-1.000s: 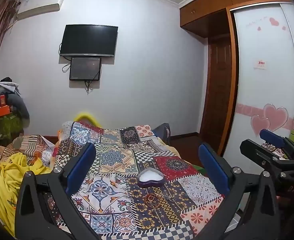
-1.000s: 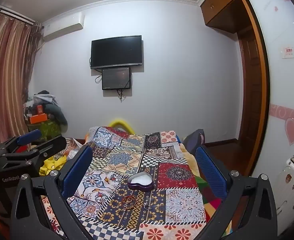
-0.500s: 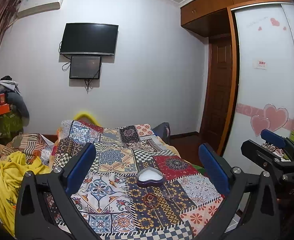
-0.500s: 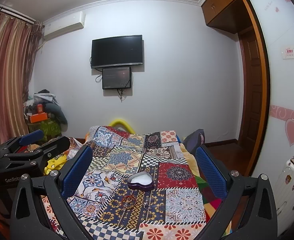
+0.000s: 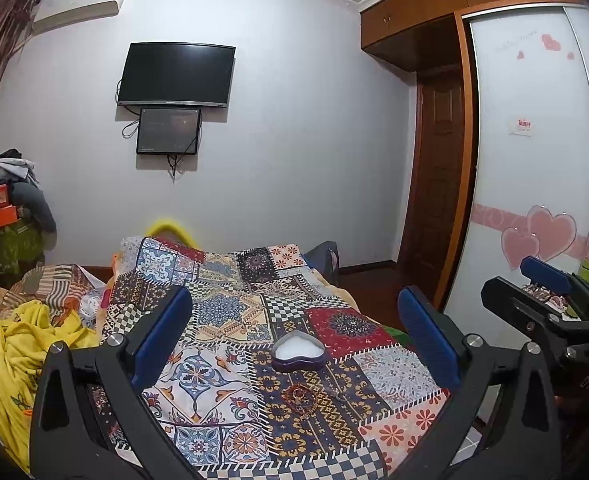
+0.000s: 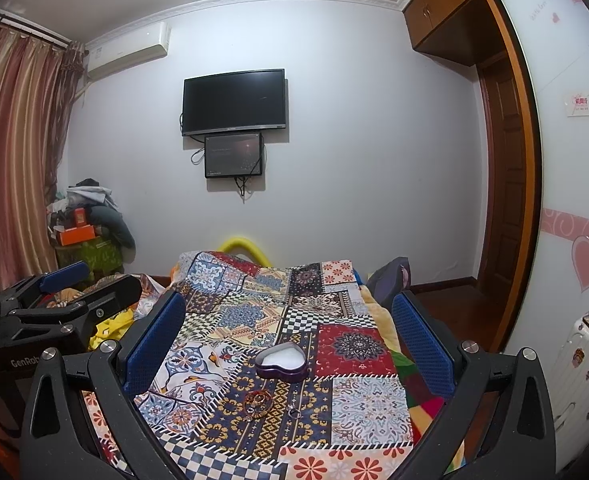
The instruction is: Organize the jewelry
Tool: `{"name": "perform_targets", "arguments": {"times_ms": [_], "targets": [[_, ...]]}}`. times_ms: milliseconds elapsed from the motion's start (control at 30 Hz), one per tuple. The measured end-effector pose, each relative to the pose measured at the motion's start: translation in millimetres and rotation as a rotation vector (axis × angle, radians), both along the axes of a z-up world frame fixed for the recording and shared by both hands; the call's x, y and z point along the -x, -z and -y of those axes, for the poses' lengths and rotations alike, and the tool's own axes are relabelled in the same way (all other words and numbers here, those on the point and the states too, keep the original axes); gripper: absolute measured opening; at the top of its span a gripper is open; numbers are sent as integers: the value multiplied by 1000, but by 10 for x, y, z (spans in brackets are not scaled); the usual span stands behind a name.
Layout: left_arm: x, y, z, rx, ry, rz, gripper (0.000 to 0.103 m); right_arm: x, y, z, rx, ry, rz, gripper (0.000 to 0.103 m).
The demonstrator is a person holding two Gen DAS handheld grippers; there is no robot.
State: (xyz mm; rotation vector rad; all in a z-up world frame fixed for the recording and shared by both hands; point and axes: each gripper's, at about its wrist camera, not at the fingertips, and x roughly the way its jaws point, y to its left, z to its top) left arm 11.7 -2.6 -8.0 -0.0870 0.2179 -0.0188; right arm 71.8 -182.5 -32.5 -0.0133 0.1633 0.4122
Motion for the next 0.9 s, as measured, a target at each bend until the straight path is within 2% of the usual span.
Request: {"name": "perform_targets", "arguments": {"times_ms": [900], "targets": [[-27,-42,83,-39,20,5,103,-29,13,77,-5,13,-11,103]]}}
